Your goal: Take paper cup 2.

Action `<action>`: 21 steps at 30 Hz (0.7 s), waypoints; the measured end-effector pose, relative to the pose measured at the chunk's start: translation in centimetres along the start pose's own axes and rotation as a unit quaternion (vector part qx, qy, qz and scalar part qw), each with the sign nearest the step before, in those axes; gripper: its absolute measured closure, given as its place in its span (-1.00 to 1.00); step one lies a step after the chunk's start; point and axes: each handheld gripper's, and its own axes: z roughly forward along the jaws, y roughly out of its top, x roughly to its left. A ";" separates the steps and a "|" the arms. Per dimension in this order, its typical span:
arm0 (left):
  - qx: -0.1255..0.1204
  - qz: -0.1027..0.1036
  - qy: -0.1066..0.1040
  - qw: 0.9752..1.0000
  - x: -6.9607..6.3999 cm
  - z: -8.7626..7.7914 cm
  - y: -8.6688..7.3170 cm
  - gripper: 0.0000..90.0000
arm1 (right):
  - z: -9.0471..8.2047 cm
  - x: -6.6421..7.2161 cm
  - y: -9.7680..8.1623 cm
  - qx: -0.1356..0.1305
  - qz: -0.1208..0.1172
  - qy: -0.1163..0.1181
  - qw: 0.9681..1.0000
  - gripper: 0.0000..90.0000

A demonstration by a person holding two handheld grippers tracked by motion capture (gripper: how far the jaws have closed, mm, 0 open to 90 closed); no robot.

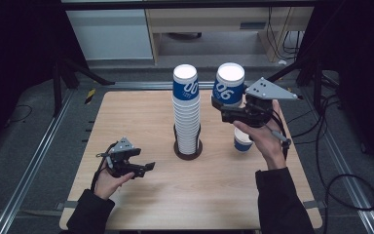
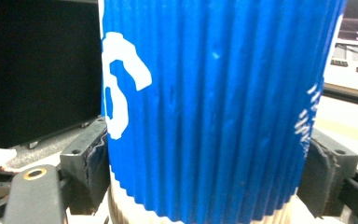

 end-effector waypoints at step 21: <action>-0.001 0.006 -0.007 1.000 -0.4 -0.1 0.2 -0.64 | -1.4 0.1 -6.0 0.050 0.001 0.028 0.998 -0.59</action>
